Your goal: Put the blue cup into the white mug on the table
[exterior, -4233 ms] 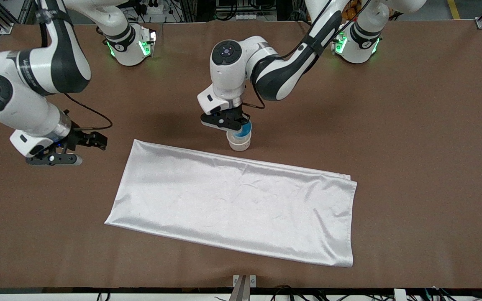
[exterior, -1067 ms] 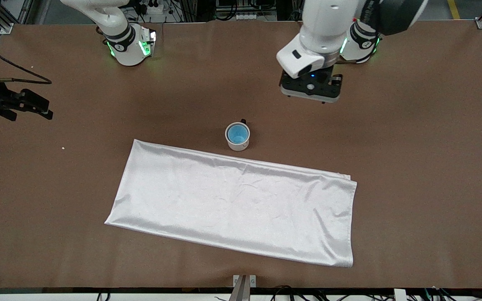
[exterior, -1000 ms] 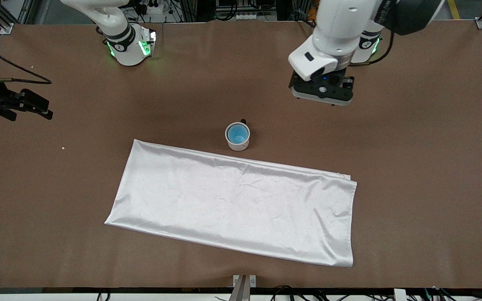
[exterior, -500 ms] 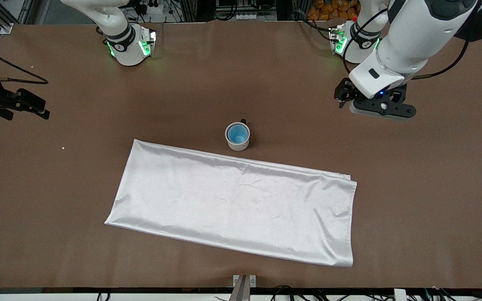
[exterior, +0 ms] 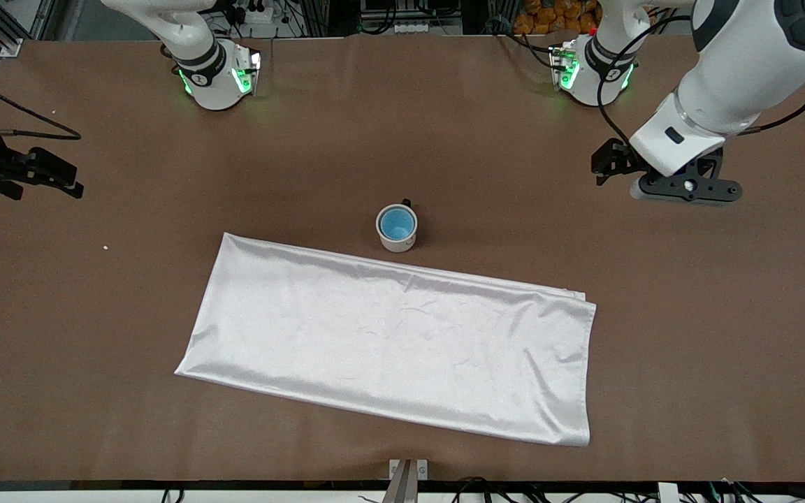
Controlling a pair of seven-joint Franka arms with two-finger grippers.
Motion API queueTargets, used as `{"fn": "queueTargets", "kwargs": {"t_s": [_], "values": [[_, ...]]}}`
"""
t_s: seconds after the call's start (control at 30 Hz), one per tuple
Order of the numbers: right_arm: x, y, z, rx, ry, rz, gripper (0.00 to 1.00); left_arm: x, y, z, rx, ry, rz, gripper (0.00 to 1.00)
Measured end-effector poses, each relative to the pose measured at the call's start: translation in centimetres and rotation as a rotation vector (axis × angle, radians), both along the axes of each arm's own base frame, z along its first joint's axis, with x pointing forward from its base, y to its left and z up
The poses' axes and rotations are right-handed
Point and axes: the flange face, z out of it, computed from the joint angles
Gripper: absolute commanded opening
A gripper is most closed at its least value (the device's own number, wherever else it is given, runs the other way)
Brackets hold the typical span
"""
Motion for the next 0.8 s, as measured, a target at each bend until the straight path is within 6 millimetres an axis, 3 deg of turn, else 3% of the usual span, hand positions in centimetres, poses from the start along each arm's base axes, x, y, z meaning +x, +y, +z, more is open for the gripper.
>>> {"fn": "queueTargets", "kwargs": {"t_s": [0.23, 0.8], "values": [[-0.1, 0.1, 0.0, 0.000, 0.003, 0.001, 1.00, 0.7, 2.2, 0.0, -0.001, 0.000, 0.040, 1.00], [-0.1, 0.1, 0.0, 0.000, 0.005, 0.001, 1.00, 1.0, 2.1, 0.9, -0.011, -0.034, 0.040, 1.00]]}}
